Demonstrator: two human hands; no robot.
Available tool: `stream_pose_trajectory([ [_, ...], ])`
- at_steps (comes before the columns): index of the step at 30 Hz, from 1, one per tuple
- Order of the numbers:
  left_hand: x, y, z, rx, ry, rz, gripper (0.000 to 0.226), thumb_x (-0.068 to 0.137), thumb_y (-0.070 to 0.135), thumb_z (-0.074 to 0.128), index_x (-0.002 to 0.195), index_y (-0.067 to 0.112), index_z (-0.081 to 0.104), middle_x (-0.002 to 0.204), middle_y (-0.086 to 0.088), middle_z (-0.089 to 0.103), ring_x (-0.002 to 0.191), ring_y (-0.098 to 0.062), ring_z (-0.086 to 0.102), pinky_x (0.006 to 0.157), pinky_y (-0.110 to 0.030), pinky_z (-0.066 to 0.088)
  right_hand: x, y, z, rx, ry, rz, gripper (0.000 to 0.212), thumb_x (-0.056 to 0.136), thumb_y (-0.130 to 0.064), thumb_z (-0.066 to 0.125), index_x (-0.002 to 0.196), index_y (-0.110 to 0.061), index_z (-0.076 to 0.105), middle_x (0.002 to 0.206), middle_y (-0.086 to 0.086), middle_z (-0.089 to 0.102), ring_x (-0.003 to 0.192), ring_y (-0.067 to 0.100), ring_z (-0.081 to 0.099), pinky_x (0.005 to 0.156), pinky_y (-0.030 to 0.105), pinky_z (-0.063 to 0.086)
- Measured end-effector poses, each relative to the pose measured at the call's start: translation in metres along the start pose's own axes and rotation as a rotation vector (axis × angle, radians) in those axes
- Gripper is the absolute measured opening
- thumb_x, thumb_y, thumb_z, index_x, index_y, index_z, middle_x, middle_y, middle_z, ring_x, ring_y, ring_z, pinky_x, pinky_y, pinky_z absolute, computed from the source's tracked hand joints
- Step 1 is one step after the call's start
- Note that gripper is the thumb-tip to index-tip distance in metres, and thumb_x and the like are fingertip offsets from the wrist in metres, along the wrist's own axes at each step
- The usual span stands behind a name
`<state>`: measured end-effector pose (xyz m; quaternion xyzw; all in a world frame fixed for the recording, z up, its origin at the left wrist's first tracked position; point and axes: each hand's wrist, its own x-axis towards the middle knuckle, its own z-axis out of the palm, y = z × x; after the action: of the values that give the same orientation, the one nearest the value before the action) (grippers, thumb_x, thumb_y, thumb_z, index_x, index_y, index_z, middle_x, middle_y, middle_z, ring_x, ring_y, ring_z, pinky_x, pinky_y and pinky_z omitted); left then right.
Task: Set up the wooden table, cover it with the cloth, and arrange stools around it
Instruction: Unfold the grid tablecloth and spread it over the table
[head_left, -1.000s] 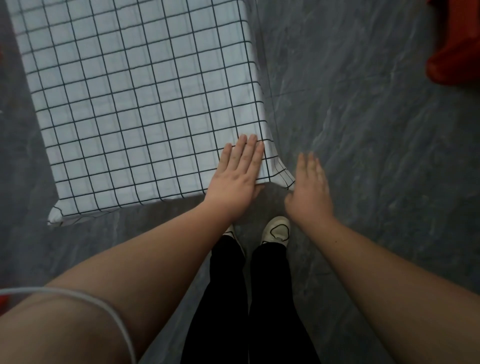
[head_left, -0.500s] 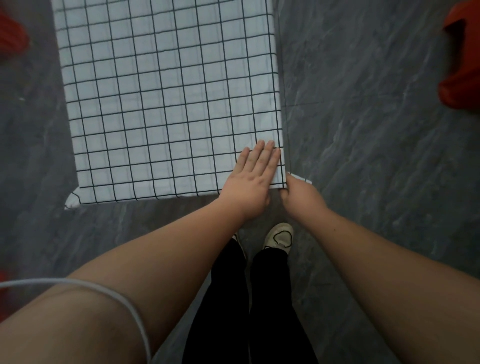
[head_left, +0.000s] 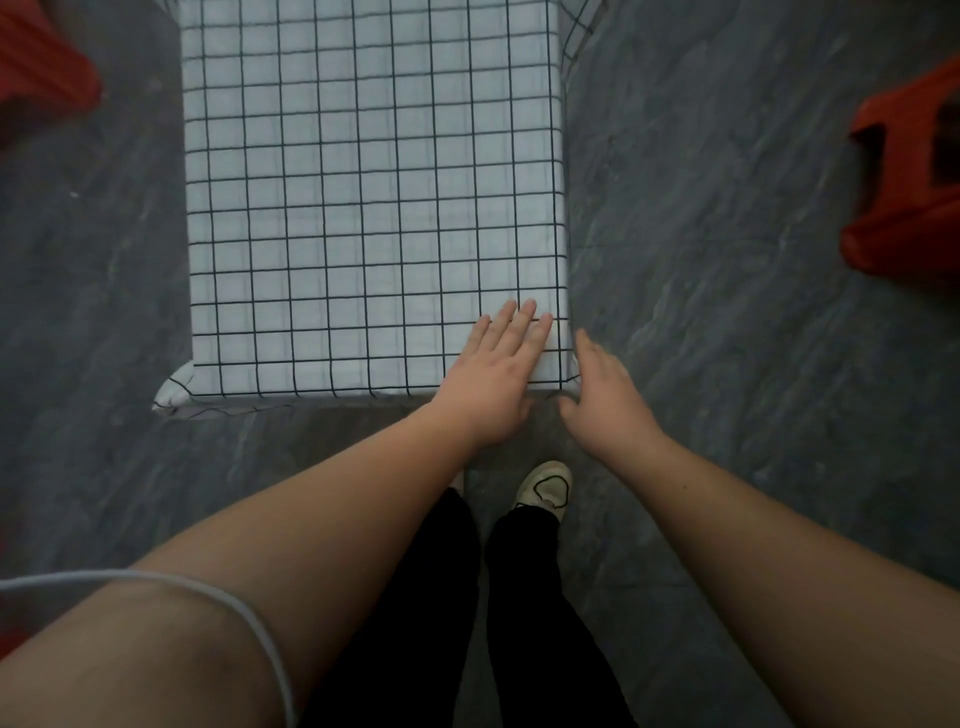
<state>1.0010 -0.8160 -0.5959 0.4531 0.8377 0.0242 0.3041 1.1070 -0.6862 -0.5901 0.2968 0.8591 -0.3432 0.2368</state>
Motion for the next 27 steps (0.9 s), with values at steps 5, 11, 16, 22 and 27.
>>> stream_pose_trajectory([
  [5, -0.040, -0.030, -0.010, -0.030, 0.033, -0.141, 0.094, 0.093, 0.029, 0.058, 0.158, 0.014, -0.008, 0.167, -0.006, -0.008, 0.153, -0.025, -0.010, 0.125, -0.044, -0.002, -0.014, -0.046, 0.001, -0.075, -0.001, -0.157, 0.074, 0.094, -0.015, 0.060, 0.158, -0.016, 0.022, 0.163, 0.002, 0.026, 0.151, 0.019, 0.021, 0.122, 0.033, 0.017],
  [11, -0.100, -0.100, -0.005, -0.051, 0.025, -0.293, 0.095, 0.095, 0.039, 0.057, 0.157, 0.010, -0.009, 0.167, -0.009, -0.009, 0.153, -0.027, -0.012, 0.124, -0.044, -0.003, -0.009, -0.117, 0.038, -0.246, -0.036, -0.341, 0.077, 0.096, -0.019, 0.056, 0.160, -0.012, 0.014, 0.167, 0.005, 0.017, 0.154, 0.020, 0.012, 0.125, 0.030, 0.007],
  [16, -0.152, -0.174, -0.006, -0.101, 0.038, -0.368, 0.099, 0.094, 0.042, 0.059, 0.157, 0.010, -0.010, 0.167, -0.009, -0.009, 0.153, -0.027, -0.010, 0.124, -0.043, -0.003, 0.001, -0.192, 0.085, -0.337, -0.055, -0.383, 0.078, 0.096, -0.022, 0.056, 0.160, -0.009, 0.012, 0.167, 0.008, 0.015, 0.154, 0.022, 0.011, 0.126, 0.033, 0.006],
  [22, -0.210, -0.280, -0.004, -0.162, 0.058, -0.463, 0.104, 0.092, 0.041, 0.063, 0.156, 0.008, -0.012, 0.166, -0.010, -0.010, 0.153, -0.026, -0.011, 0.125, -0.042, -0.002, 0.013, -0.284, 0.149, -0.462, -0.109, -0.431, 0.080, 0.096, -0.022, 0.054, 0.160, -0.007, 0.008, 0.168, 0.012, 0.007, 0.155, 0.026, 0.004, 0.126, 0.035, 0.002],
  [27, -0.224, -0.342, 0.012, -0.214, 0.033, -0.457, 0.101, 0.092, 0.037, 0.066, 0.158, 0.011, -0.006, 0.167, -0.009, -0.004, 0.154, -0.026, -0.005, 0.125, -0.040, 0.001, 0.035, -0.329, 0.186, -0.537, -0.112, -0.410, 0.084, 0.095, -0.024, 0.055, 0.160, -0.010, 0.005, 0.169, 0.011, 0.001, 0.155, 0.028, -0.002, 0.126, 0.042, 0.006],
])
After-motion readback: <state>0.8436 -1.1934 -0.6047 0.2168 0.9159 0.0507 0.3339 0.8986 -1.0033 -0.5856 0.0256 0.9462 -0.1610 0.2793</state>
